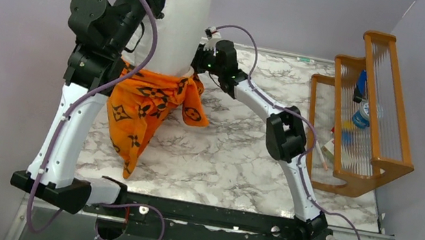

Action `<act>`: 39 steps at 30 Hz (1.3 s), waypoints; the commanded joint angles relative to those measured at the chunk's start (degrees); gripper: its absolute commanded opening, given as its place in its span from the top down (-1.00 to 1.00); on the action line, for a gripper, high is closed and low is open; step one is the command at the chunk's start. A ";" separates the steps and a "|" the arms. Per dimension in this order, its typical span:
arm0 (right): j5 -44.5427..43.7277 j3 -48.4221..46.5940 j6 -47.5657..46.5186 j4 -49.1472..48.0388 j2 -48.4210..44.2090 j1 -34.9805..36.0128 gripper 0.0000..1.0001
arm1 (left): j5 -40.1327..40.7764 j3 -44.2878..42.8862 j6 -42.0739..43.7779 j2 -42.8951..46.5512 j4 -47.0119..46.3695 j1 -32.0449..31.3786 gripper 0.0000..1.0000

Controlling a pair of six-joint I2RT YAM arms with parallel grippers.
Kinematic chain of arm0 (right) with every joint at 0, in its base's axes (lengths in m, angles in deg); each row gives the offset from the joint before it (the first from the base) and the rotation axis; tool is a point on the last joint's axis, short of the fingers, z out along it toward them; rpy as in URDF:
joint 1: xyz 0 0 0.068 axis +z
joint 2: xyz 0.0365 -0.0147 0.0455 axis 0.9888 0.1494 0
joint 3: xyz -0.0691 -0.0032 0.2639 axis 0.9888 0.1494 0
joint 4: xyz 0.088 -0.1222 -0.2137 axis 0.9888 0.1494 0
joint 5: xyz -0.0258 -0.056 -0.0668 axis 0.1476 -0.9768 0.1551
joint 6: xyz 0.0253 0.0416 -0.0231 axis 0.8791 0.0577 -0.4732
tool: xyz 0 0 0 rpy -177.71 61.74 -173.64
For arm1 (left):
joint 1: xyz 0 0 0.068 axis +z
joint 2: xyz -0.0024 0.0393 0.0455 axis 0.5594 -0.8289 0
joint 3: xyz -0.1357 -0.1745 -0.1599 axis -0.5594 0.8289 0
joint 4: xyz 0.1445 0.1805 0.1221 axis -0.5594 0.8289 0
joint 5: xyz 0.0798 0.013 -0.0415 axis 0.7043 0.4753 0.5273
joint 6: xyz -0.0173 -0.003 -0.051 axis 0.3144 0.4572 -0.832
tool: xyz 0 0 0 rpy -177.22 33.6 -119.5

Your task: Remove the pillowcase from the pillow

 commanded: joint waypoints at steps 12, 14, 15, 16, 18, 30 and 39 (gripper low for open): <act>-16.65 38.30 -15.30 -7.16 -43.61 -2.22 -1.00 | 12.04 -14.53 5.10 -13.36 -24.86 -0.19 1.00; -15.00 44.83 -13.15 -9.78 -49.68 -0.80 -1.00 | 12.64 -15.81 5.00 -14.53 -26.27 -0.12 1.00; -14.70 47.41 -12.95 -11.09 -51.84 0.49 -1.00 | 12.78 -17.07 4.74 -15.34 -26.85 -0.18 1.00; -14.47 49.62 -13.34 -12.21 -53.28 2.24 -1.00 | 12.81 -18.34 4.52 -16.08 -27.05 -0.19 1.00; -14.40 52.29 -14.81 -13.20 -55.06 5.79 -1.00 | 12.73 -20.62 3.98 -17.64 -27.69 -0.24 1.00; -14.32 51.35 -18.43 -17.37 -46.74 11.28 -1.00 | 12.00 -31.60 0.47 -23.70 -28.24 -1.43 1.00; -15.23 42.56 -18.31 -16.22 -37.76 13.97 -0.83 | 12.39 -33.92 1.91 -25.24 -28.15 -3.04 1.00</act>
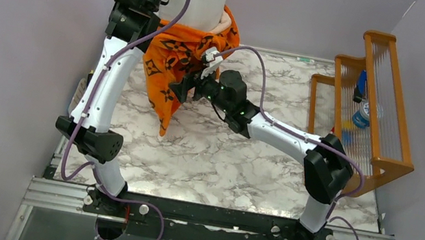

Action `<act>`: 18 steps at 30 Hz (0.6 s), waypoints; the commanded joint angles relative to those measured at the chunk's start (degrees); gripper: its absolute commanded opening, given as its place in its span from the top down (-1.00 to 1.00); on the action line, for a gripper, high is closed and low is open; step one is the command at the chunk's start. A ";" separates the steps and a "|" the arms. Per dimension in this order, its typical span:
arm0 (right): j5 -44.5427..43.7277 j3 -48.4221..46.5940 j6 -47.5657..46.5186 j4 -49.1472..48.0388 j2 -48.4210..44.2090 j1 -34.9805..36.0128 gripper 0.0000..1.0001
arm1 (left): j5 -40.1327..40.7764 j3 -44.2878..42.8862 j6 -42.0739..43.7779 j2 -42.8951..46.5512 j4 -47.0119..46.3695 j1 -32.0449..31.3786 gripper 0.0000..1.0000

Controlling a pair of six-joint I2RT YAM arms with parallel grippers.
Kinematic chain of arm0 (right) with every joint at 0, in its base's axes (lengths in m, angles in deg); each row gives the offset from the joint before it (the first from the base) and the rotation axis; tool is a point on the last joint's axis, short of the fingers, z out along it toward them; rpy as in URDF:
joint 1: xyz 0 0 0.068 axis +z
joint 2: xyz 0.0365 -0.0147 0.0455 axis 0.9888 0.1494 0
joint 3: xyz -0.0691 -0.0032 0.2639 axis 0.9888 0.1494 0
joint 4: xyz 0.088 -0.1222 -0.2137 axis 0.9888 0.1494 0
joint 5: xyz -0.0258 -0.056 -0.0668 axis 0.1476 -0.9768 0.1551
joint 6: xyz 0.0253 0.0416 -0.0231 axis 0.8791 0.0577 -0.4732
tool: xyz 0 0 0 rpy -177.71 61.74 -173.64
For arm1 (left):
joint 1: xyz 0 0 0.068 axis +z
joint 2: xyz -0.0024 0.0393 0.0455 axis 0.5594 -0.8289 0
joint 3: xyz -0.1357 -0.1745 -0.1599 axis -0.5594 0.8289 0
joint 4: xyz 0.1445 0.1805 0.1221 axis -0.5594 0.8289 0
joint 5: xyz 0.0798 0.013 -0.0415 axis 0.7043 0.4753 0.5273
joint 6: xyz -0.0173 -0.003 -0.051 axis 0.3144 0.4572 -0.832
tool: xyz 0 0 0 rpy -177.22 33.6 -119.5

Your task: Remove the pillowcase from the pillow

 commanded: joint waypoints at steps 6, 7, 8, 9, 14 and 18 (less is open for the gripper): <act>1.74 -5.12 1.40 -2.12 2.15 3.02 -0.61 | 0.65 -5.12 1.44 1.85 -15.41 -0.56 1.00; 2.11 -5.16 1.75 -2.25 2.07 3.47 -0.61 | 0.74 -5.08 1.73 1.79 -15.40 -0.56 1.00; 2.18 -5.17 2.11 -2.40 2.04 4.06 -0.61 | 0.89 -5.07 1.88 1.69 -15.42 -0.60 1.00; 2.09 -5.20 2.50 -2.65 2.00 4.56 -0.61 | 1.09 -5.11 2.10 1.62 -15.48 -0.57 1.00; -0.32 -9.21 3.04 -0.63 4.50 6.77 -0.48 | 1.38 -5.16 2.03 1.20 -15.45 -0.58 1.00; -1.65 -12.52 4.09 1.66 6.30 7.73 -0.26 | 1.59 -5.28 2.56 1.27 -15.40 -0.88 1.00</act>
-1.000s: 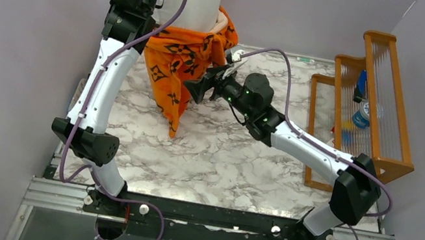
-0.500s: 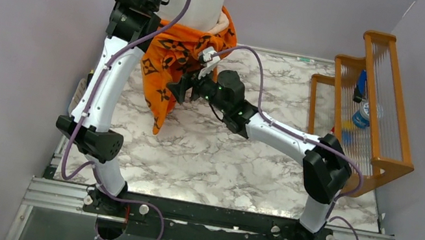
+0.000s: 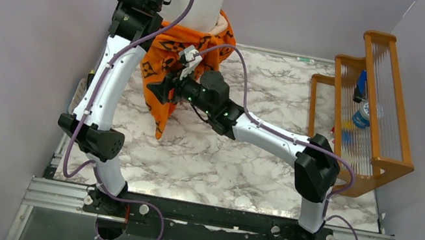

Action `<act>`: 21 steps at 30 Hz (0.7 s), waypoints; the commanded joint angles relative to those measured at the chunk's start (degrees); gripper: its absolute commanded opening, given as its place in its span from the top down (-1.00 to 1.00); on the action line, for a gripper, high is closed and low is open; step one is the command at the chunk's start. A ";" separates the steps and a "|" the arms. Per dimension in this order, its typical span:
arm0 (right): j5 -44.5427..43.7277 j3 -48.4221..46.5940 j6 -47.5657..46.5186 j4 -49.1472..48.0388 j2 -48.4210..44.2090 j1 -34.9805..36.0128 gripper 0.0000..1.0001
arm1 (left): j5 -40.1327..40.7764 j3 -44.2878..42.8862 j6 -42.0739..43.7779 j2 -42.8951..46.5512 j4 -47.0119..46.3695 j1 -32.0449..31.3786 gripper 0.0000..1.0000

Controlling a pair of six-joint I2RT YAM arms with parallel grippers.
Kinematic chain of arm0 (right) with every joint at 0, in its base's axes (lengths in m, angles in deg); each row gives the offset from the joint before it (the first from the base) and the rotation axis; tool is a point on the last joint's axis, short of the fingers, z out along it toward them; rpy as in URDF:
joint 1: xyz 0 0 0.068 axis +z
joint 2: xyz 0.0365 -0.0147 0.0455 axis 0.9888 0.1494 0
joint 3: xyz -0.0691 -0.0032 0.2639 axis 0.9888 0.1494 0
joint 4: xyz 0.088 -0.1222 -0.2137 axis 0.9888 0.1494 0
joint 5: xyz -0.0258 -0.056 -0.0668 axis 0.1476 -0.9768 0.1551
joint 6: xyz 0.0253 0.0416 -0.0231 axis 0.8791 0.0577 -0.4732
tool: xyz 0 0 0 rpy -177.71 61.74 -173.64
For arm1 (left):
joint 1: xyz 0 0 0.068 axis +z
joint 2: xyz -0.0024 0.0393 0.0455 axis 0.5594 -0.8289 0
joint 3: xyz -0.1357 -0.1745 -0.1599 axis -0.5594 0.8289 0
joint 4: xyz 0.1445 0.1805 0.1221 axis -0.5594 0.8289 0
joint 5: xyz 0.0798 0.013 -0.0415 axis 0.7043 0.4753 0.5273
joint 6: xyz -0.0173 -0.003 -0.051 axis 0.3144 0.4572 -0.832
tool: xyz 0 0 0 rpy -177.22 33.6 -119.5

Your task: Remove the pillowcase from the pillow

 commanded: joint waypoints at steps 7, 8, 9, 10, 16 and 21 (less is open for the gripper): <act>-7.98 -8.60 3.07 5.88 5.43 2.11 0.26 | 0.82 -4.93 1.01 3.01 -15.36 -0.74 1.00; -9.21 -9.44 3.85 6.79 6.17 2.13 0.38 | 0.77 -4.83 0.89 3.26 -15.29 -0.74 1.00; -9.88 -10.67 4.32 8.21 7.14 2.06 0.52 | 0.73 -4.48 0.63 3.56 -15.40 -0.76 1.00; -10.16 -12.31 4.94 10.15 8.27 2.10 0.69 | 0.65 -4.19 0.50 3.99 -15.33 -0.79 1.00; -9.13 -13.56 10.17 14.87 11.04 2.29 0.99 | 1.53 -2.63 0.56 6.33 -15.27 -0.83 1.00; -10.55 -6.21 9.43 13.79 8.87 3.46 0.99 | 2.28 -4.63 -1.27 4.86 -15.38 -0.83 1.00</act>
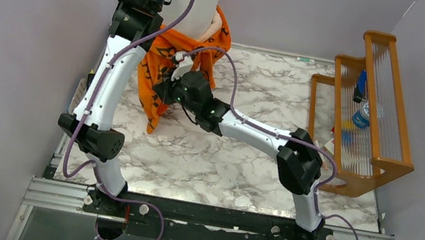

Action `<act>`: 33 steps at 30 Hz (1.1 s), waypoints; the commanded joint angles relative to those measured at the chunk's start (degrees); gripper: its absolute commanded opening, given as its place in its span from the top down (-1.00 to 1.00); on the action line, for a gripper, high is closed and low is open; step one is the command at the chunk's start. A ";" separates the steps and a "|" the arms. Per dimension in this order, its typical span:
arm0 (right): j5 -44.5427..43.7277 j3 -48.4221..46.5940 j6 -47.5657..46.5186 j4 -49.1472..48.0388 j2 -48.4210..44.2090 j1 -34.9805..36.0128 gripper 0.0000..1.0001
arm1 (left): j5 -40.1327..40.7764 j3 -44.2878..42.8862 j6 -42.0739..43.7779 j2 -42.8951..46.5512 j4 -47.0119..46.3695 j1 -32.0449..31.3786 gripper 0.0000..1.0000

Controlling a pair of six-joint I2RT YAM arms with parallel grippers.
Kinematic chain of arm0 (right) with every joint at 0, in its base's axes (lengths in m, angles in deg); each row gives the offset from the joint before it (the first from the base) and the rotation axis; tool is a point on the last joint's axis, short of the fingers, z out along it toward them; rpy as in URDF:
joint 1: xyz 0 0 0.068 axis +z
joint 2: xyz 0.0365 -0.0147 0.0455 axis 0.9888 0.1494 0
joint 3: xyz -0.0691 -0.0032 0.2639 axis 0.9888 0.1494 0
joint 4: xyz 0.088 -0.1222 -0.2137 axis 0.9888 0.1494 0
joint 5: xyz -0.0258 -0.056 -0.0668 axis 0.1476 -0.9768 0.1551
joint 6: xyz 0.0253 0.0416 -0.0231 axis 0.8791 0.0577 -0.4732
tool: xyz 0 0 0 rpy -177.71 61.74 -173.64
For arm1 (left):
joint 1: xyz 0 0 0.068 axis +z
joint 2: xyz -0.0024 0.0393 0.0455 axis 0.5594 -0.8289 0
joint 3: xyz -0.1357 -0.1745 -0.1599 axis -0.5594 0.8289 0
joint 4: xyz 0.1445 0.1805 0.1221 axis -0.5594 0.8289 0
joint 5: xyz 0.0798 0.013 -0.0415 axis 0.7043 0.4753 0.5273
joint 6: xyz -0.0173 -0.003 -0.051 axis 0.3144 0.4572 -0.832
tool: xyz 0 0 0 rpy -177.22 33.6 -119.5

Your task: Remove the pillowcase from the pillow

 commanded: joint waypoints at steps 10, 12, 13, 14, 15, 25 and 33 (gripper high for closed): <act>-1.70 17.85 3.29 0.43 5.57 7.01 0.99 | 2.23 -11.83 -2.63 0.58 -15.37 -0.63 1.00; -1.53 18.98 3.44 0.59 6.55 7.72 0.99 | 2.80 -12.62 -1.03 0.56 -15.49 -0.64 1.00; -1.50 19.65 3.46 0.56 6.86 7.94 0.99 | 3.10 -12.84 -0.22 0.71 -15.55 -0.63 1.00; -1.61 20.49 3.60 0.38 6.96 7.96 0.99 | 3.45 -12.91 0.46 1.02 -15.66 -0.65 1.00; -1.65 21.14 3.87 0.34 7.08 7.97 0.99 | 3.80 -12.92 1.17 1.38 -15.83 -0.63 1.00; 0.67 19.50 4.79 2.68 12.76 7.97 0.99 | 5.02 -11.48 3.52 5.73 -17.47 -0.67 1.00; -3.24 18.65 4.58 6.00 13.20 7.97 0.99 | 5.71 -11.90 5.72 7.96 -18.47 -0.63 1.00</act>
